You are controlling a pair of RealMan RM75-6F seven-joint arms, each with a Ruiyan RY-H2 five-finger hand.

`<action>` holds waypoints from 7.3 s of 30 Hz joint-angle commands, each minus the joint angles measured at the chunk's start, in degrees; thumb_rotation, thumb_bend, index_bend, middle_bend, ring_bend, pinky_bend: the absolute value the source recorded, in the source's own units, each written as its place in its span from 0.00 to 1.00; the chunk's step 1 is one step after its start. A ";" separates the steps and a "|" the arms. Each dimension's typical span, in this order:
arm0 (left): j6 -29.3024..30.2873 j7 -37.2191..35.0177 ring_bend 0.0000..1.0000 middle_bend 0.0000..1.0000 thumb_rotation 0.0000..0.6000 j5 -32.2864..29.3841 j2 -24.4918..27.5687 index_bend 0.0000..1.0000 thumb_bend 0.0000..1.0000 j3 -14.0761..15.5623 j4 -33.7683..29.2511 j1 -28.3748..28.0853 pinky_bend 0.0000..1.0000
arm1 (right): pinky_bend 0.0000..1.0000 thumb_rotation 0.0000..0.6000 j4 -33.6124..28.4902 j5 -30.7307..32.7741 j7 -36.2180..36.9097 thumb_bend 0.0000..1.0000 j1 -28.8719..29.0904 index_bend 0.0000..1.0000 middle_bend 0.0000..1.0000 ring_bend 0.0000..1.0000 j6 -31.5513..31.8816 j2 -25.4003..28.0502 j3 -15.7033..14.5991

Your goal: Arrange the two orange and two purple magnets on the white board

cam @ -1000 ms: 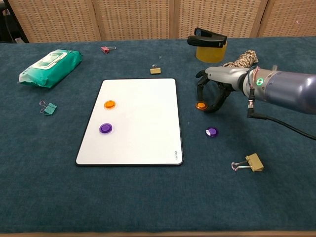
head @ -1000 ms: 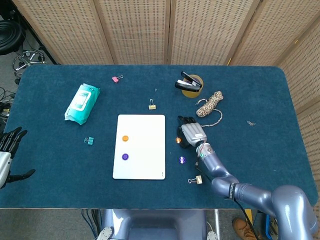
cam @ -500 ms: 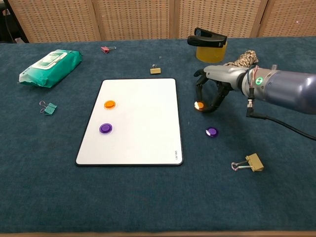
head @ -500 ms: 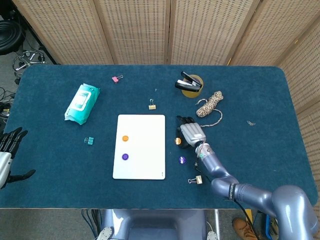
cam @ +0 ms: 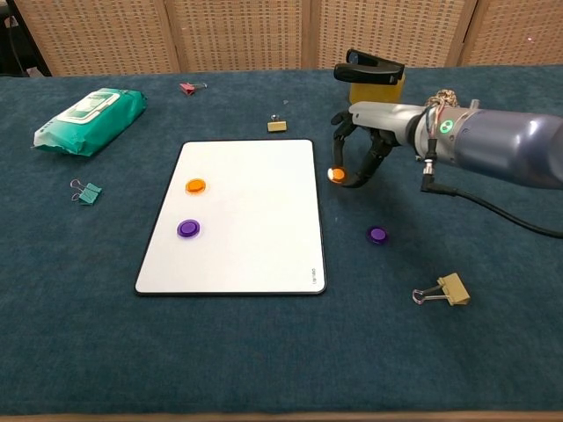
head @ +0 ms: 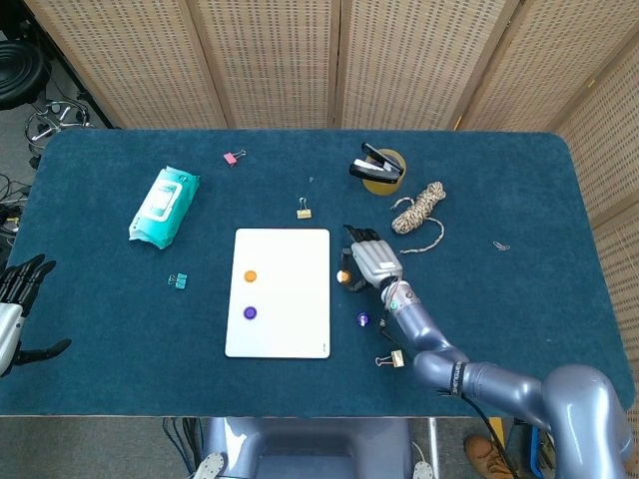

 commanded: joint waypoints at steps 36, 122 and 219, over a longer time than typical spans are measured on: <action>-0.63 -5.45 0.00 0.00 1.00 1.38 1.94 0.00 0.10 0.38 0.59 -0.08 0.00 | 0.00 1.00 9.76 12.21 -6.15 0.36 11.40 0.26 0.00 0.00 -2.24 -9.17 1.91; -1.73 -3.84 0.00 0.00 1.00 3.62 1.84 0.00 0.10 2.16 -0.54 -0.58 0.00 | 0.00 1.00 -18.66 -5.39 -10.22 0.27 -10.80 0.44 0.00 0.00 14.85 5.54 -11.64; -0.86 -8.16 0.00 0.00 1.00 5.08 3.51 0.00 0.10 2.78 0.14 -0.32 0.00 | 0.00 1.00 -12.01 12.08 -18.66 0.42 3.94 0.43 0.00 0.00 11.31 -7.85 -1.64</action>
